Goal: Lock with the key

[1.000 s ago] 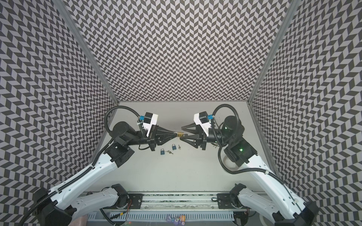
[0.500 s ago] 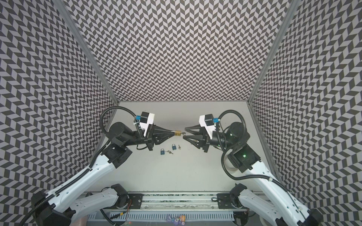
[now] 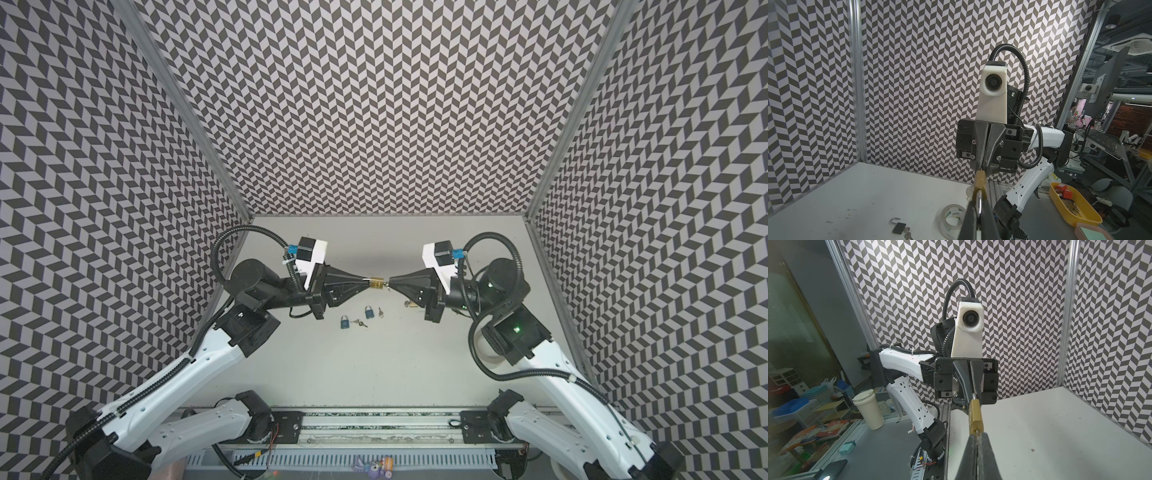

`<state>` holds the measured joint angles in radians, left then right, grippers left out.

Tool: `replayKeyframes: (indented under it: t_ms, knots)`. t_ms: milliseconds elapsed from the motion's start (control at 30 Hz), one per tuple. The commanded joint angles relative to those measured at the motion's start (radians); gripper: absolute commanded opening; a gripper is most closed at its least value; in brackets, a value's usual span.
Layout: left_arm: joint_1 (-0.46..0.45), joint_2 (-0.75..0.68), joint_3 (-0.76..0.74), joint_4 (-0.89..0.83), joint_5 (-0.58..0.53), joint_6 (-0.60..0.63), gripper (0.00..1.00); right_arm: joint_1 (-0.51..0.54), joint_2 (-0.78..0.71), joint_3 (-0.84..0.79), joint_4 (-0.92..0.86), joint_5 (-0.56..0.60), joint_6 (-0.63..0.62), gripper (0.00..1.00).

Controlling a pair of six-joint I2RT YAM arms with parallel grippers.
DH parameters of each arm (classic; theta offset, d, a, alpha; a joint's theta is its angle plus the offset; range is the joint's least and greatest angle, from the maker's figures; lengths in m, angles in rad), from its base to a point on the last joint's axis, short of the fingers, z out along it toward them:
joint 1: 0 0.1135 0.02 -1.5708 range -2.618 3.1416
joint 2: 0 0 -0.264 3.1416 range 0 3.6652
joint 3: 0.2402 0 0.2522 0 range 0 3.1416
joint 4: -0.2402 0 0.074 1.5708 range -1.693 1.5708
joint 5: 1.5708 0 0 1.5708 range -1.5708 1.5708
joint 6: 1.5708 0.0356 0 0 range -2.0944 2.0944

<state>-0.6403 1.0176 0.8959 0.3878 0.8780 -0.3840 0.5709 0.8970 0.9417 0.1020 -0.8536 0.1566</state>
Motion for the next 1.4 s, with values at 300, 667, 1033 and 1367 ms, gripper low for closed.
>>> replayKeyframes:
  t_ms: [300, 667, 1033, 1367]
  knots:
    - [0.096, -0.055, -0.005, -0.002, 0.030, -0.006, 0.00, 0.000, -0.050, 0.017, -0.037, 0.068, -0.067, 0.00]
    - [0.157, -0.072, -0.012, -0.076, 0.074, 0.014, 0.00, -0.001, -0.095, -0.060, 0.002, 0.213, -0.053, 0.00]
    - [0.055, -0.014, 0.003, -0.073, 0.107, 0.040, 0.00, 0.000, 0.025, -0.012, 0.121, -0.091, 0.053, 0.60]
    - [0.033, 0.004, 0.011, -0.067, 0.099, 0.046, 0.00, 0.000, 0.051, -0.006, 0.075, -0.102, 0.046, 0.37]
